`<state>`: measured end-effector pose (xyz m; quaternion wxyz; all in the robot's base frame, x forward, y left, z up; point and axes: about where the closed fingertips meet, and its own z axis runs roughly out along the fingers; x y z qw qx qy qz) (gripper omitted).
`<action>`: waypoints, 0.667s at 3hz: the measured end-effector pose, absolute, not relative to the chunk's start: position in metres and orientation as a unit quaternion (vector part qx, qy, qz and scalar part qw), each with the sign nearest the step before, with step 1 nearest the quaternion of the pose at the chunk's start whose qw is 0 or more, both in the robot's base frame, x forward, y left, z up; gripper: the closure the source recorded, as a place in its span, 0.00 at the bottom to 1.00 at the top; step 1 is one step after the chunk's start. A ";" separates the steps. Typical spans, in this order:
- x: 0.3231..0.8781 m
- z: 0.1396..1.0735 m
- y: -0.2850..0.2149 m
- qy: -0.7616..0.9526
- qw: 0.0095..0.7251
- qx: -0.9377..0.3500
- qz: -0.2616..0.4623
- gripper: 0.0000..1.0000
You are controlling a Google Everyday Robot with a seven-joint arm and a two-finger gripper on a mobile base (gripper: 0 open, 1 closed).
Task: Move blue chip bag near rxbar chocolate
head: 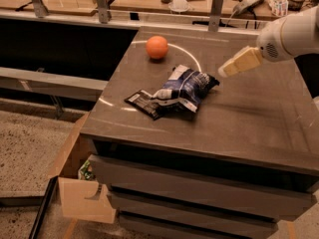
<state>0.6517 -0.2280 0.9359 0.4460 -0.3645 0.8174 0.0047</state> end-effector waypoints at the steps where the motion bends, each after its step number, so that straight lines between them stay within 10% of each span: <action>1: 0.652 0.930 -0.267 0.831 0.431 -0.350 -0.040 0.00; 2: 0.652 0.930 -0.267 0.831 0.431 -0.350 -0.040 0.00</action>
Offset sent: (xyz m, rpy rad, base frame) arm 0.0003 -0.0447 -0.0058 -0.0677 0.0079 -0.0906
